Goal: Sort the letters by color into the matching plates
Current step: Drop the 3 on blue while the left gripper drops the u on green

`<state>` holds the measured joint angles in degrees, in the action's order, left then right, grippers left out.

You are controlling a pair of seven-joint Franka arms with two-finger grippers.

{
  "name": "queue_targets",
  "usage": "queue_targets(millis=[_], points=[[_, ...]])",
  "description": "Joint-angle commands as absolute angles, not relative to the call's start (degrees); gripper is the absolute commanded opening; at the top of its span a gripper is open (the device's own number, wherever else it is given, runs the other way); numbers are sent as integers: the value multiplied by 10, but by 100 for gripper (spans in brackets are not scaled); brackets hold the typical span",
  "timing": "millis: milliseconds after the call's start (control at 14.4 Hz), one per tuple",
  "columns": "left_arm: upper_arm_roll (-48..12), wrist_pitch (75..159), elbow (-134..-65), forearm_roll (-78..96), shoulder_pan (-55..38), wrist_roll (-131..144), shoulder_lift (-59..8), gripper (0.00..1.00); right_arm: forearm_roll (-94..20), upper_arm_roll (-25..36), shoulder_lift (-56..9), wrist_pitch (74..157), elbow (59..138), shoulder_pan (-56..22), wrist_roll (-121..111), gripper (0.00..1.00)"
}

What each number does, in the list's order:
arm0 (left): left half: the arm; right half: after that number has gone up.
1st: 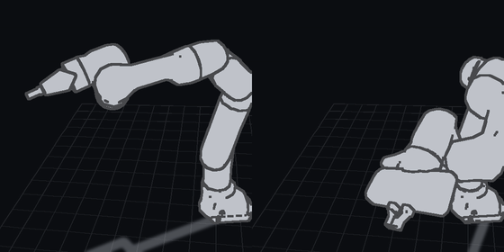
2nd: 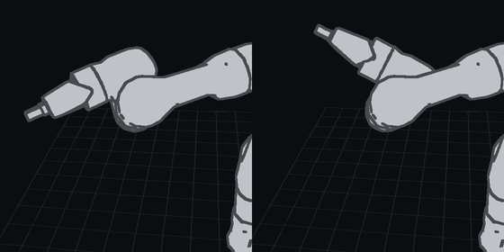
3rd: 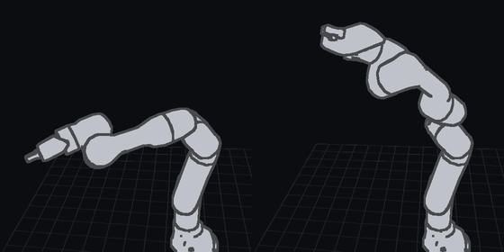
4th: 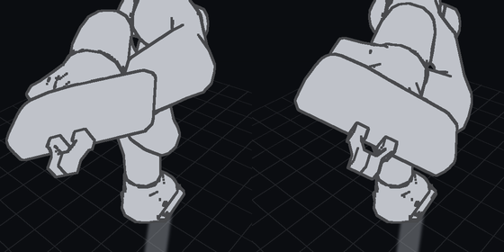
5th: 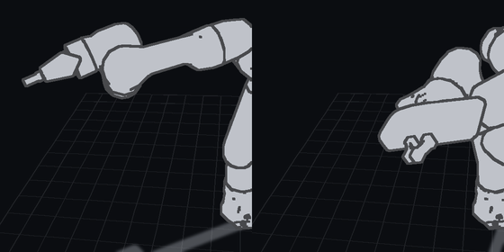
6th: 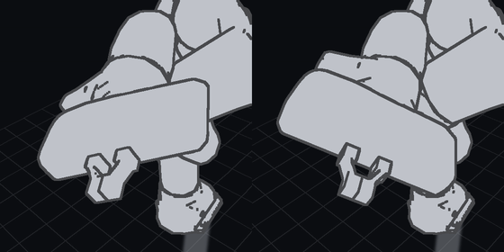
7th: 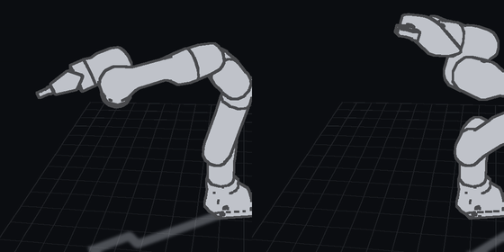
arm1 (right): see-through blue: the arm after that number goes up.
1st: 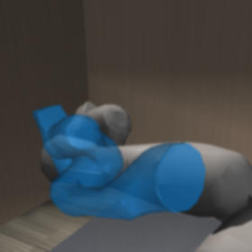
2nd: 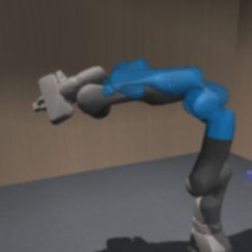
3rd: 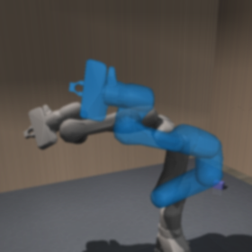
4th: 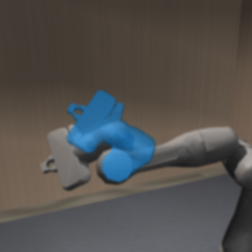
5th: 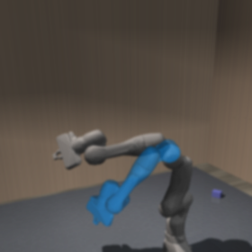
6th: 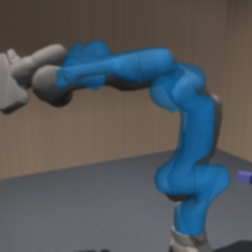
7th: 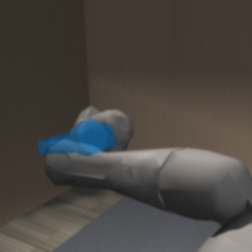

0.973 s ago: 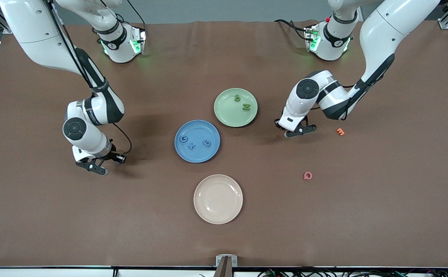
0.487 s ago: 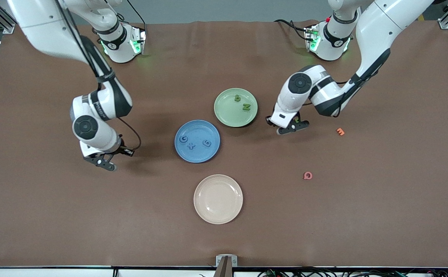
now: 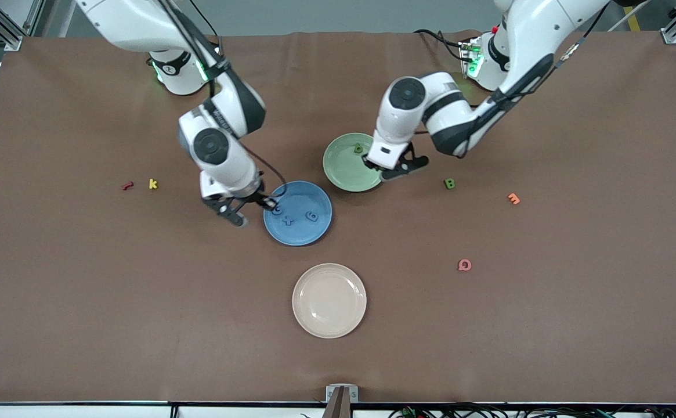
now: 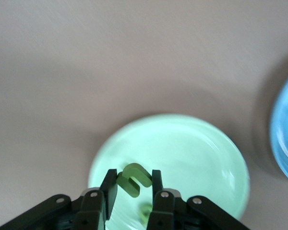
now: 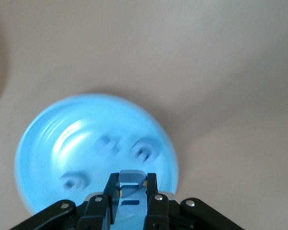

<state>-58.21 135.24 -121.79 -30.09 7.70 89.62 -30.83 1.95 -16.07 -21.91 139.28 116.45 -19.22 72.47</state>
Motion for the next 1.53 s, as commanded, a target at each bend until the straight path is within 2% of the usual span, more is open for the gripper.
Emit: queue_targets(millis=[0,278,348,417,487,556,904,1043,1112,1182,1252,1460], points=[[-536,1338,-1176,-294,-1,920,-343,20,16,-156,-249,1441,1165,-224,778,0],[-453,1338,-1128,-294,-111,946,-370,20,19,-152,-284,1451,1137,-229,786,1],[-441,1338,-1116,-294,-126,950,-380,20,19,-152,-292,1450,1130,-229,786,4],[-434,1338,-1105,-294,-137,950,-386,20,19,-153,-297,1450,1125,-230,787,27],[-429,1338,-1097,-294,-144,950,-391,20,19,-153,-299,1450,1125,-232,787,80],[-425,1338,-1088,-294,-151,950,-395,20,19,-153,-299,1449,1125,-237,787,100],[-392,1338,-1056,-294,-193,950,-410,21,21,-151,-299,1441,1115,-234,781,100],[-388,1338,-1054,-293,-197,950,-410,28,59,-146,-298,1413,1107,-229,768,100],[-388,1338,-1054,-293,-196,949,-409,49,82,-145,-295,1392,1102,-220,758,100],[-388,1338,-1054,-293,-196,947,-409,81,97,-145,-290,1371,1099,-208,744,100],[-388,1338,-1054,-293,-196,944,-407,90,101,-145,-280,1351,1094,-200,712,100],[-389,1338,-1054,-294,-186,941,-403,91,101,-146,-247,1292,1096,-157,614,100]])
